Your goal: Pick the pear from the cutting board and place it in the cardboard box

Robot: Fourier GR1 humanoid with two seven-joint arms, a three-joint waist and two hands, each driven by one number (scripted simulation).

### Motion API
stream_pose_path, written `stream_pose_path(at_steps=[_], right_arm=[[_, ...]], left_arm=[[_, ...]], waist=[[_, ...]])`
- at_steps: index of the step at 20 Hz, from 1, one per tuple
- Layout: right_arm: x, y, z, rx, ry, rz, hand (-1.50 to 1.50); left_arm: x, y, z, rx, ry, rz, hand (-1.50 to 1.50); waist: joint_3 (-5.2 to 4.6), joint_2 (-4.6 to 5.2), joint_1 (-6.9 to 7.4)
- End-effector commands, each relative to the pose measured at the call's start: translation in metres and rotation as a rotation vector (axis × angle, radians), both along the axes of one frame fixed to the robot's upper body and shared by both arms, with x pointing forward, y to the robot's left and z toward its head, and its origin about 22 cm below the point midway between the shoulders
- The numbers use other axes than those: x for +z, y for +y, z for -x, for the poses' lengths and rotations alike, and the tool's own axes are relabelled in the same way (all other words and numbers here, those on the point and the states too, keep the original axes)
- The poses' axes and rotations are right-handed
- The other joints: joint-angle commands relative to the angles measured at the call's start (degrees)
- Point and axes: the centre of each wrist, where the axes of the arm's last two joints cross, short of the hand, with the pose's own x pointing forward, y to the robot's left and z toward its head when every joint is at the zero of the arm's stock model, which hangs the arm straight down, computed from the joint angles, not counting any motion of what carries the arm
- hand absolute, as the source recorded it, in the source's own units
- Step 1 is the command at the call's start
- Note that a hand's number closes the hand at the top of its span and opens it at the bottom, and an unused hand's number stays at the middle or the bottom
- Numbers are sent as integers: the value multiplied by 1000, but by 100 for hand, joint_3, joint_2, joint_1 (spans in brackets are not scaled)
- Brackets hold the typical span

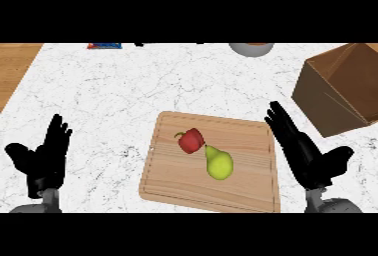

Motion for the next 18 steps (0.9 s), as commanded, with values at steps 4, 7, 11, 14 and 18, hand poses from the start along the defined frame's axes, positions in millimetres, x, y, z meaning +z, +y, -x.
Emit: stream_pose_path(at_steps=[4, 7, 11, 14, 18], right_arm=[[59, 21, -51, 307, -83, 51, -150], [113, -16, -61, 206, -390, 500, -150], [65, 3, -61, 238, -552, 90, -150], [80, 3, -58, 353, -645, 118, -150], [128, -11, -59, 500, -592, 383, -150]], left_arm=[[46, 9, -18, -220, -89, -14, 0], [46, 2, -19, -256, -72, 25, 0], [59, 7, -14, -315, -72, 71, 0], [60, 1, -13, -303, -70, 80, 0], [54, 14, 3, -296, -51, 87, 0]], waist=[[-184, 135, 396], [-232, 11, 263], [-173, 131, 240], [-181, 120, 174], [-192, 100, 194]])
